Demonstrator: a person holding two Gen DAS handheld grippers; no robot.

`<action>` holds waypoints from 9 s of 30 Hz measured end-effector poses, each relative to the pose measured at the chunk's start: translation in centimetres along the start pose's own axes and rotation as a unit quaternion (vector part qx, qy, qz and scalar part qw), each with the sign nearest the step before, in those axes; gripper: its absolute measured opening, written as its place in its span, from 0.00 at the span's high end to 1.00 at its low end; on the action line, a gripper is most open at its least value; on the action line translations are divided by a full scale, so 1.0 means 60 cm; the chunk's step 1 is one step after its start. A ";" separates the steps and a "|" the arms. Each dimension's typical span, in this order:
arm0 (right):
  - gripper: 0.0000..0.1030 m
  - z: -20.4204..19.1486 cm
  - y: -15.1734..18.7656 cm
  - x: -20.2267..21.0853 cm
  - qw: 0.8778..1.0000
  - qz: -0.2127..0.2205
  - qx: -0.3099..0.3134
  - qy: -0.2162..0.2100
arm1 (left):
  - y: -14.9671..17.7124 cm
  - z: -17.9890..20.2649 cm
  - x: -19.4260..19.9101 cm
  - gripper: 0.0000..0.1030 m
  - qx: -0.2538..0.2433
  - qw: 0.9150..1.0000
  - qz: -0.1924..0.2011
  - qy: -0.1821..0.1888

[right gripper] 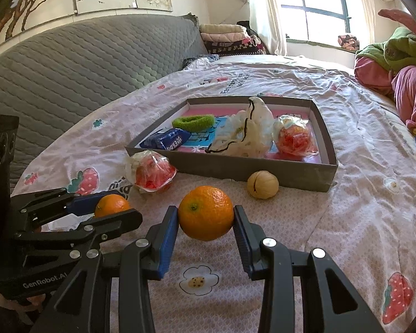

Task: Organize objects
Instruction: 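Lift both held oranges and carry them over the grey tray, then lower both oranges onto the pink book inside the tray, then open both tools to release the oranges in the tray, then pull both open tools back from the tray toward the remaining items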

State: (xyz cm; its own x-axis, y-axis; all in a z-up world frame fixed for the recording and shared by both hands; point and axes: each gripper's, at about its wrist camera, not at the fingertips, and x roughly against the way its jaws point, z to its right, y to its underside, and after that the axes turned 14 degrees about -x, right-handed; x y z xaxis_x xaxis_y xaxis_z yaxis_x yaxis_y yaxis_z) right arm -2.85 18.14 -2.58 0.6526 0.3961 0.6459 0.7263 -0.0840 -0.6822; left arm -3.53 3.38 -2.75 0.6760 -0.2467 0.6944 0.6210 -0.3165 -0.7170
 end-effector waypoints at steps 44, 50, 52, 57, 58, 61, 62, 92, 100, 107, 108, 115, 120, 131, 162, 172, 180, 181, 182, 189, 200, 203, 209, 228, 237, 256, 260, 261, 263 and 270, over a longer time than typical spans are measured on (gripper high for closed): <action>0.61 -0.026 -0.007 0.047 0.999 0.046 0.026 -0.007 | -0.020 -0.037 0.044 0.63 0.035 0.998 0.044 -0.031; 0.61 -0.028 -0.010 0.047 0.998 0.047 0.027 -0.010 | -0.022 -0.043 0.038 0.63 0.035 0.998 0.044 -0.034; 0.61 -0.028 -0.011 0.047 0.998 0.047 0.027 -0.010 | -0.025 -0.046 0.037 0.63 0.034 0.998 0.047 -0.034; 0.61 -0.029 -0.017 0.047 0.998 0.049 0.025 -0.011 | -0.036 -0.050 0.036 0.63 0.033 0.997 0.060 -0.030; 0.61 -0.029 -0.019 0.047 0.998 0.050 0.026 -0.011 | -0.038 -0.052 0.035 0.63 0.033 0.997 0.061 -0.029; 0.61 -0.031 -0.023 0.043 0.998 0.052 0.027 -0.007 | -0.043 -0.056 0.034 0.63 0.033 0.997 0.064 -0.028; 0.61 -0.031 -0.026 0.041 0.998 0.052 0.027 -0.006 | -0.045 -0.057 0.034 0.63 0.033 0.997 0.064 -0.029; 0.61 -0.040 -0.078 0.043 0.996 0.084 0.042 -0.003 | -0.095 -0.074 0.023 0.63 0.021 0.997 0.066 -0.034; 0.61 -0.034 -0.096 0.042 0.995 0.093 0.047 0.003 | -0.127 -0.082 0.015 0.63 0.010 0.997 0.075 -0.033; 0.61 -0.022 -0.125 0.038 0.993 0.110 0.047 0.011 | -0.160 -0.092 0.004 0.63 -0.003 0.996 0.080 -0.032; 0.61 -0.021 -0.129 0.037 0.992 0.112 0.047 0.011 | -0.165 -0.094 0.001 0.63 -0.005 0.996 0.081 -0.030; 0.61 -0.018 -0.150 0.030 0.991 0.125 0.055 0.014 | -0.191 -0.101 -0.018 0.63 -0.016 0.995 0.089 -0.031; 0.61 -0.014 -0.160 0.021 0.990 0.127 0.059 0.017 | -0.207 -0.109 -0.034 0.63 -0.022 0.996 0.088 -0.029; 0.61 -0.001 -0.173 -0.016 0.991 0.113 0.063 0.025 | -0.219 -0.122 -0.085 0.63 -0.027 0.997 0.070 -0.025; 0.61 0.038 -0.140 -0.100 0.997 0.038 0.045 0.040 | -0.188 -0.125 -0.197 0.63 -0.018 0.999 -0.022 0.026; 0.61 0.048 -0.131 -0.125 0.998 0.008 0.043 0.042 | -0.183 -0.126 -0.214 0.63 -0.024 0.998 -0.042 0.041; 0.61 0.058 -0.129 -0.137 0.999 -0.007 0.030 0.039 | -0.179 -0.129 -0.226 0.63 -0.019 0.997 -0.055 0.048; 0.61 0.059 -0.129 -0.137 0.999 -0.008 0.029 0.038 | -0.179 -0.129 -0.228 0.63 -0.019 0.997 -0.058 0.050; 0.61 0.061 -0.129 -0.138 0.999 -0.009 0.026 0.036 | -0.179 -0.130 -0.230 0.63 -0.019 0.997 -0.060 0.052; 0.61 0.063 -0.131 -0.140 0.999 -0.016 0.017 0.034 | -0.174 -0.129 -0.239 0.63 -0.021 0.996 -0.071 0.058; 0.61 0.060 -0.131 -0.139 0.999 -0.020 0.015 0.036 | -0.175 -0.131 -0.242 0.63 -0.023 0.994 -0.084 0.065; 0.61 0.061 -0.132 -0.139 0.999 -0.020 0.014 0.036 | -0.175 -0.132 -0.242 0.63 -0.022 0.994 -0.087 0.066; 0.61 0.064 -0.131 -0.138 0.999 -0.022 0.010 0.035 | -0.176 -0.133 -0.242 0.60 -0.012 0.993 -0.092 0.070; 0.61 0.055 -0.132 -0.130 0.999 -0.016 0.018 0.035 | -0.189 -0.127 -0.204 0.55 -0.015 0.997 -0.065 0.048; 0.61 0.051 -0.133 -0.127 0.999 -0.013 0.018 0.036 | -0.192 -0.125 -0.184 0.47 -0.011 0.998 -0.056 0.042; 0.61 0.042 -0.137 -0.119 0.999 -0.004 0.026 0.041 | -0.183 -0.134 -0.161 0.41 0.001 0.998 -0.055 0.034; 0.61 0.041 -0.138 -0.118 0.999 -0.005 0.027 0.042 | -0.179 -0.139 -0.157 0.38 0.007 0.998 -0.055 0.031; 0.61 0.040 -0.139 -0.118 0.999 -0.003 0.028 0.043 | -0.178 -0.139 -0.155 0.35 0.008 0.998 -0.054 0.030; 0.61 0.038 -0.141 -0.114 0.999 0.003 0.030 0.044 | -0.175 -0.142 -0.148 0.32 0.012 0.999 -0.048 0.024; 0.61 0.026 -0.149 -0.082 0.997 0.037 0.042 0.044 | -0.174 -0.138 -0.124 0.29 0.009 1.000 -0.029 -0.005</action>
State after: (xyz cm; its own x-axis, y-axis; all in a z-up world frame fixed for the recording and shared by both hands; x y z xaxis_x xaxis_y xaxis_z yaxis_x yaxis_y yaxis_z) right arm -12.89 18.38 -0.22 0.7230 0.3102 0.6173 0.6567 -0.0314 -0.7535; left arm -18.34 0.92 0.07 0.6428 -0.2193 0.7340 0.6657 -0.3141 -0.6769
